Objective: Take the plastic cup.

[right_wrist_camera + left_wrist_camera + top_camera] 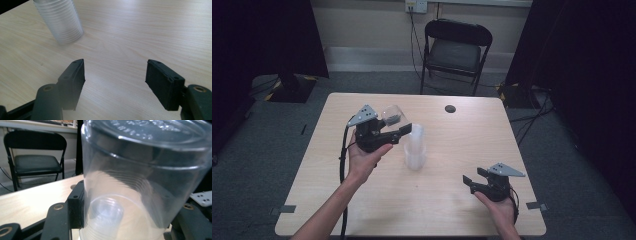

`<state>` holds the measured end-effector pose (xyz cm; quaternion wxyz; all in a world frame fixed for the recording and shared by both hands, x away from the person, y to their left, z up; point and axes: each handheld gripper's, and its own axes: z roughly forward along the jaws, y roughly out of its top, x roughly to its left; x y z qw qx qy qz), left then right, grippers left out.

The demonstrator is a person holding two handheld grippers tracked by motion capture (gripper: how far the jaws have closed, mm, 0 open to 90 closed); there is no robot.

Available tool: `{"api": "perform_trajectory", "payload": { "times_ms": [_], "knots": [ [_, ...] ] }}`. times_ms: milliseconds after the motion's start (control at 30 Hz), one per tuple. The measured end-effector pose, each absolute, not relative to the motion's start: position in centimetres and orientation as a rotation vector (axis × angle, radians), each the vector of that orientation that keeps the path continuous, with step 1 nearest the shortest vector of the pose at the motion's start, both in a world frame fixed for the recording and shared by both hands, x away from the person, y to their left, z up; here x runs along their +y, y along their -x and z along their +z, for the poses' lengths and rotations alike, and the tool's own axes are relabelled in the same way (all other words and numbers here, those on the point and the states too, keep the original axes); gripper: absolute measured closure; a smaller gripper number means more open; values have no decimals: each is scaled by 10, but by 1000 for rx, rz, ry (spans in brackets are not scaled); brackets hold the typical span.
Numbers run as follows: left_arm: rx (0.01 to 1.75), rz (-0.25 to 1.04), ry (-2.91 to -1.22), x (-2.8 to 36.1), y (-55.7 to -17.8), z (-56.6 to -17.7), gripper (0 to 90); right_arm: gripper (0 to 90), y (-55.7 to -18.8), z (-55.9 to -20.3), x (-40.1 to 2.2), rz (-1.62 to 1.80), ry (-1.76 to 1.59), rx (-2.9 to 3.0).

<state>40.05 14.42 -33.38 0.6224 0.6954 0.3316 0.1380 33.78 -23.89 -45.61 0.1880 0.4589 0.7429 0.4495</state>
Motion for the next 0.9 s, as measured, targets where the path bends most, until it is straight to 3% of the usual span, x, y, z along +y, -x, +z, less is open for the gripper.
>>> {"api": "perform_trajectory", "payload": {
  "times_ms": [900],
  "knots": [
    [911,69,-1635,167,-369,-375,402,462,-323,-428,-185,1344,-1054,2138]
  ]
}}
